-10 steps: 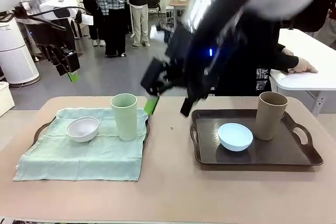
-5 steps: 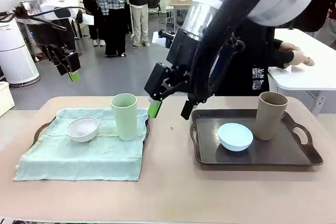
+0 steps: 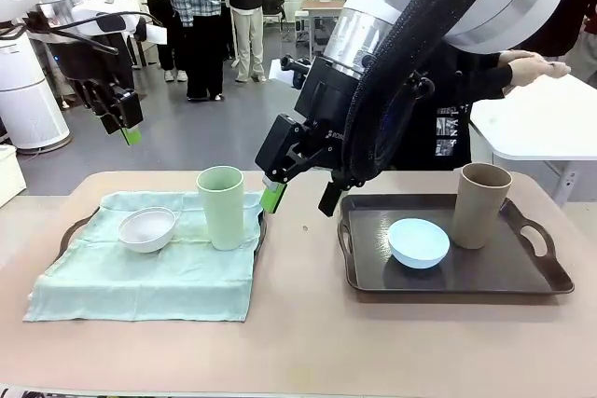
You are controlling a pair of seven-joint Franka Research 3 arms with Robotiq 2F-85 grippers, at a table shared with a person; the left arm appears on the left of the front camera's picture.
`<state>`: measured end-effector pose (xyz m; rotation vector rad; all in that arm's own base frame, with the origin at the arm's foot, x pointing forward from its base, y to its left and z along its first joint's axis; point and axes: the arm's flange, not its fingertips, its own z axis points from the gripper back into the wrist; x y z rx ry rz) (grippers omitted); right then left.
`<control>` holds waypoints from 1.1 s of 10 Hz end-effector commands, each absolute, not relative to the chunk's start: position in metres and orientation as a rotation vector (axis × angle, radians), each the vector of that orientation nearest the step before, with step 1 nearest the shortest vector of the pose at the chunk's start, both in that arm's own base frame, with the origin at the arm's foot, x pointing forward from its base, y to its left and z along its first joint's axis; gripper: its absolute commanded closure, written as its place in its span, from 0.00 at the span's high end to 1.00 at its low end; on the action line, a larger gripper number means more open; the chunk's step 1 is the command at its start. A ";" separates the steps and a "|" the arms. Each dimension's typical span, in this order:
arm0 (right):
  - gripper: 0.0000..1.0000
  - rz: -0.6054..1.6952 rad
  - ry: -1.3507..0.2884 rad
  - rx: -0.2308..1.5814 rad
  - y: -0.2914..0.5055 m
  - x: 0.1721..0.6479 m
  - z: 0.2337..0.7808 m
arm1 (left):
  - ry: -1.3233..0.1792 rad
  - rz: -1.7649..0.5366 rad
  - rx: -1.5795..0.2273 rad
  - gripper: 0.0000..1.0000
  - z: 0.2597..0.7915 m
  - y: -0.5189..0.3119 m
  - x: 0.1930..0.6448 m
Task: Set up a tray with a mat and arrange the tableware.
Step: Pick up the Picnic Bowl and Reusable plastic cup from the Handle tray in front of the human's position and hold them in the air.
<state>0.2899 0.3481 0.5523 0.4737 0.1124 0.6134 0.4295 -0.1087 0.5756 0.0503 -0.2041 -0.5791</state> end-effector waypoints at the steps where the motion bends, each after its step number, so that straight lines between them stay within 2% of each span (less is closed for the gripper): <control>1: 1.00 0.610 0.107 0.499 0.346 0.287 0.551 | -0.222 -0.599 0.055 0.56 0.573 -0.108 0.430; 2: 1.00 0.613 0.112 0.474 0.348 0.290 0.552 | -0.204 -0.579 0.050 0.56 0.576 -0.109 0.430; 3: 1.00 0.372 0.074 0.251 0.304 0.295 0.563 | -0.198 -0.598 0.046 0.56 0.580 -0.118 0.431; 4: 1.00 0.199 0.077 0.147 0.257 0.293 0.572 | -0.170 -0.632 0.036 0.56 0.584 -0.120 0.429; 7: 1.00 -0.062 0.094 -0.023 0.165 0.260 0.595 | -0.123 -0.581 -0.006 0.56 0.586 -0.113 0.424; 8: 1.00 0.133 0.029 0.107 0.206 0.290 0.581 | -0.165 -0.622 0.034 0.56 0.578 -0.119 0.424; 9: 1.00 0.133 0.029 0.107 0.206 0.290 0.581 | -0.165 -0.622 0.034 0.56 0.578 -0.119 0.424; 10: 1.00 0.014 0.030 0.025 0.163 0.267 0.595 | -0.145 -0.614 0.025 0.56 0.578 -0.116 0.422; 11: 1.00 0.138 0.058 0.263 0.152 0.276 0.594 | -0.143 -0.587 -0.144 0.56 0.585 -0.114 0.423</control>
